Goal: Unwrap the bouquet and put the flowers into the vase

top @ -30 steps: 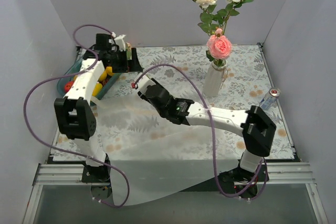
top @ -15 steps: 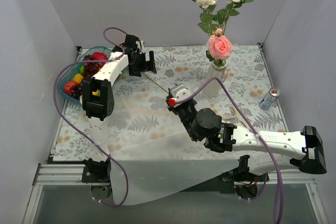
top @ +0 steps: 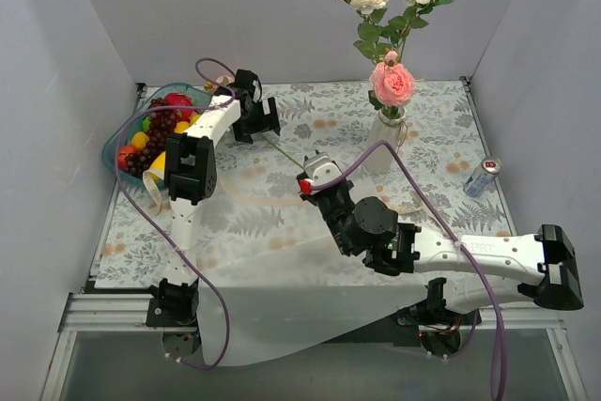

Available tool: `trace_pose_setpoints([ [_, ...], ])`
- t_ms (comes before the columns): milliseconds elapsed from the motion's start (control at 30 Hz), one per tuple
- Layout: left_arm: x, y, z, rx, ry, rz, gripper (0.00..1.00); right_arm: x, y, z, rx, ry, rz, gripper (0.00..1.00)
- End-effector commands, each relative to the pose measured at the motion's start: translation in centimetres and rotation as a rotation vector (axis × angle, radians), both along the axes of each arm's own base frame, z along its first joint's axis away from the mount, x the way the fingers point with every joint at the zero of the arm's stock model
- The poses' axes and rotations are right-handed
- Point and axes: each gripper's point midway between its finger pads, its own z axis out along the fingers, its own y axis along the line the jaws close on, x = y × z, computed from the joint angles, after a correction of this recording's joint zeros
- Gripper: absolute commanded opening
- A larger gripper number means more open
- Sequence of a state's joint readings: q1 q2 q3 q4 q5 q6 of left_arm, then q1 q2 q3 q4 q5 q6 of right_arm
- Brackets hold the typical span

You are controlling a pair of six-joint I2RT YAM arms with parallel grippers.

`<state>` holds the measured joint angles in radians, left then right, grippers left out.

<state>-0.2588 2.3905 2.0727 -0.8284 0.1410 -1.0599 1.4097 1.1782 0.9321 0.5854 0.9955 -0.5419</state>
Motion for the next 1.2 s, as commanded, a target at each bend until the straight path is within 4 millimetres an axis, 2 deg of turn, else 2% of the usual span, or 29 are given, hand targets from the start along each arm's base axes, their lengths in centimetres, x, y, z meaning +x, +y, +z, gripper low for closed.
trace_pose_setpoints([
  [0,2.4,-0.7,1.8,0.003,-0.080,0.036,0.95,-0.2,0.4,0.4,0.050,0.000,0.012,0.33],
  [67,2.9,-0.9,2.0,-0.001,-0.093,0.040,0.95,-0.3,0.7,0.2,0.047,0.004,0.022,0.32],
  [133,3.0,-0.9,1.1,0.003,-0.083,0.038,0.94,-0.2,0.8,0.0,0.038,0.005,0.020,0.30],
  [233,2.8,-0.8,0.6,0.007,-0.073,0.026,0.84,0.0,0.6,0.1,0.042,0.004,0.013,0.29],
  [267,2.7,-0.6,0.5,0.007,-0.068,0.026,0.78,0.1,0.5,0.1,0.045,0.004,0.010,0.29],
  [367,1.9,0.2,-0.4,0.018,-0.038,0.022,0.72,0.5,-0.4,0.1,0.057,0.005,-0.008,0.28],
  [467,0.7,0.9,-1.2,0.028,-0.001,0.010,0.61,0.8,-1.3,0.3,0.072,0.004,-0.022,0.28],
  [500,0.4,1.0,-1.4,0.027,0.011,0.007,0.53,1.0,-1.6,0.2,0.074,0.005,-0.028,0.27],
  [533,-0.6,1.3,-2.2,0.034,0.039,-0.002,0.49,1.1,-1.9,0.3,0.082,0.005,-0.032,0.27],
  [600,-1.4,1.7,-2.3,0.042,0.060,-0.010,0.43,1.2,-2.3,0.1,0.083,0.006,-0.034,0.27],
  [633,-2.3,2.1,-3.1,0.051,0.089,-0.015,0.42,1.2,-2.5,0.3,0.093,0.004,-0.032,0.26],
  [733,-3.3,2.4,-4.1,0.068,0.125,-0.017,0.43,1.2,-2.8,0.1,0.097,0.007,-0.026,0.25],
  [800,-3.2,2.5,-4.4,0.074,0.125,-0.011,0.46,1.1,-2.7,-0.1,0.089,0.011,-0.018,0.24],
  [1067,-1.3,2.6,-2.9,0.089,0.057,0.022,0.78,0.7,-3.0,-0.9,0.099,0.036,0.006,0.19],
  [1167,-1.5,2.2,-2.1,0.072,0.053,0.026,0.80,0.9,-3.1,-1.6,0.091,0.041,-0.002,0.19],
])
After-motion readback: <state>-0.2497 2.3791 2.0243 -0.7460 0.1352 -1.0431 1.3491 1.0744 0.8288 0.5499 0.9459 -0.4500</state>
